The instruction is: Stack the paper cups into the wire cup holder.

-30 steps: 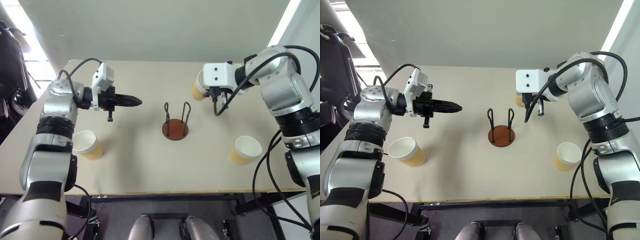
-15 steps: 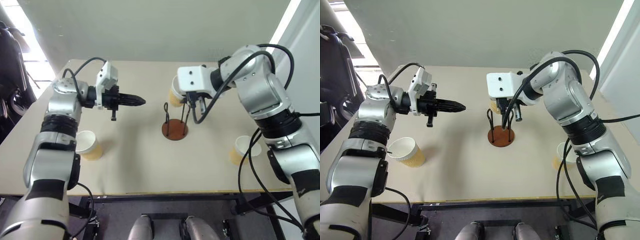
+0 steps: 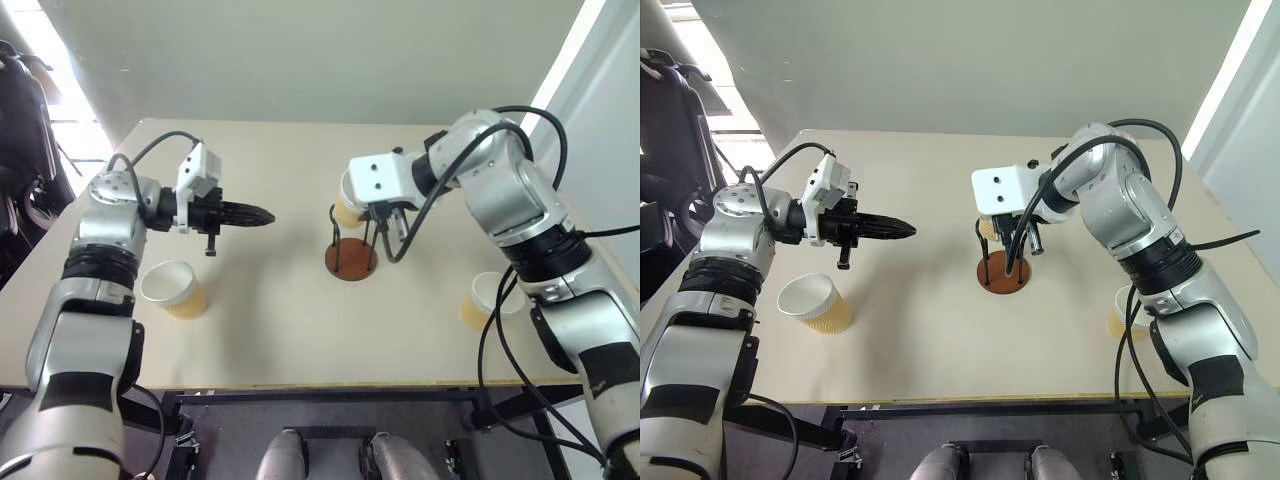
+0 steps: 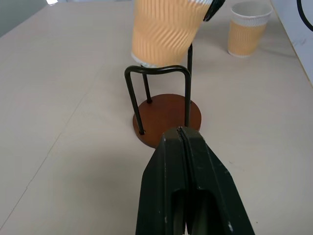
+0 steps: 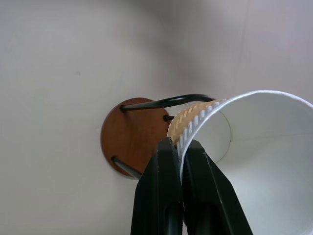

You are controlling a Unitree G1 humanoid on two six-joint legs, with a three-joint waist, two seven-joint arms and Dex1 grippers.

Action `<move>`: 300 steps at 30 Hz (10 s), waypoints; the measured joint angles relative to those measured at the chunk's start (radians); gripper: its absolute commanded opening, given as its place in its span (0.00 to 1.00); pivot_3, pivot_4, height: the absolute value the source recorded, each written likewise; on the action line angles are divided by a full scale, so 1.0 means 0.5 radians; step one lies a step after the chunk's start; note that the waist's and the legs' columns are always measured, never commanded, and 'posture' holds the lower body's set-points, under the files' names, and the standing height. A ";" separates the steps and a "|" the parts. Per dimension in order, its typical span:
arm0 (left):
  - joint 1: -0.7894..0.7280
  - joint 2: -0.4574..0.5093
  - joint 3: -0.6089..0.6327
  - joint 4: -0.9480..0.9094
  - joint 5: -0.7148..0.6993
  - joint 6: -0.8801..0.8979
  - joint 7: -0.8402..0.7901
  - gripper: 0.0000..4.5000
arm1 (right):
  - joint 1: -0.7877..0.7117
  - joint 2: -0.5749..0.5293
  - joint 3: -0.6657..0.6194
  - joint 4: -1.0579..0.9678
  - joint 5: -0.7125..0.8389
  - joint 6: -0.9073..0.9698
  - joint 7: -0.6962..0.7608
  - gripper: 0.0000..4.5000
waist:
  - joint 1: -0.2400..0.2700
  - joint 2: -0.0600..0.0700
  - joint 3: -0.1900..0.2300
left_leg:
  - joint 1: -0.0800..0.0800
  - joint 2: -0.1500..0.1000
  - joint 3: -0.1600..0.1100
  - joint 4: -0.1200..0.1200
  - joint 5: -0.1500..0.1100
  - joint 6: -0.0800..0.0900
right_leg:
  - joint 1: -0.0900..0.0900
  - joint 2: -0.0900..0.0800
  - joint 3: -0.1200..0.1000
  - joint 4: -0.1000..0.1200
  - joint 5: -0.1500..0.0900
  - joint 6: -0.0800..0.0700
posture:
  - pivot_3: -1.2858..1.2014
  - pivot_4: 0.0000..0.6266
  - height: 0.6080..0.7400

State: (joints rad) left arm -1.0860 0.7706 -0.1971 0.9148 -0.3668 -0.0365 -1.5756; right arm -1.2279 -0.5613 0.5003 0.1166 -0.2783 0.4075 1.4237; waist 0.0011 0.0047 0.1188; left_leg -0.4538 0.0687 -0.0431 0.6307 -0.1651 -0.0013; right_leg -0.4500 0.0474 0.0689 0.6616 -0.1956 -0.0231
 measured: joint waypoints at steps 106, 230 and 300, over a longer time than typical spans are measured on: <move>0.385 1.621 -0.850 -1.360 0.263 -0.257 -0.011 0.28 | 0.298 -0.644 -0.403 -0.476 1.110 0.590 0.175 0.28 | -0.021 -0.002 -0.001 | 0.000 0.000 -0.006 -0.004 -0.015 -0.016 | -0.007 0.002 0.002 0.004 -0.013 -0.024 | 0.52 0.24 1.00; -1.206 -0.305 -1.313 0.322 0.361 -1.158 -0.016 0.00 | 0.398 -0.733 -0.620 0.009 1.104 0.190 0.265 0.28 | 0.021 0.000 0.008 | -0.004 -0.008 0.009 0.046 -0.046 0.013 | 0.019 0.000 0.027 -0.009 -0.003 0.061 | 0.52 0.24 1.00; -0.783 0.164 -0.802 -0.545 -0.558 0.506 -0.020 0.99 | 1.028 -1.357 -0.793 -0.324 1.202 0.375 0.361 0.28 | 0.029 0.009 0.012 | 0.002 -0.004 0.038 0.062 -0.062 0.036 | 0.034 0.000 0.035 -0.028 -0.003 0.069 | 0.52 0.24 1.00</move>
State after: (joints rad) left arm -1.4774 0.8527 -0.5983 0.6425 -0.6456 0.2165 -1.5855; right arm -0.7138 -1.2399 0.1040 -0.0456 0.3227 0.5952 1.6041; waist 0.0158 0.0094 0.1247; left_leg -0.4527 0.0668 -0.0241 0.6618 -0.1960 0.0169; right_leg -0.4329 0.0474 0.0863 0.6479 -0.1973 0.0115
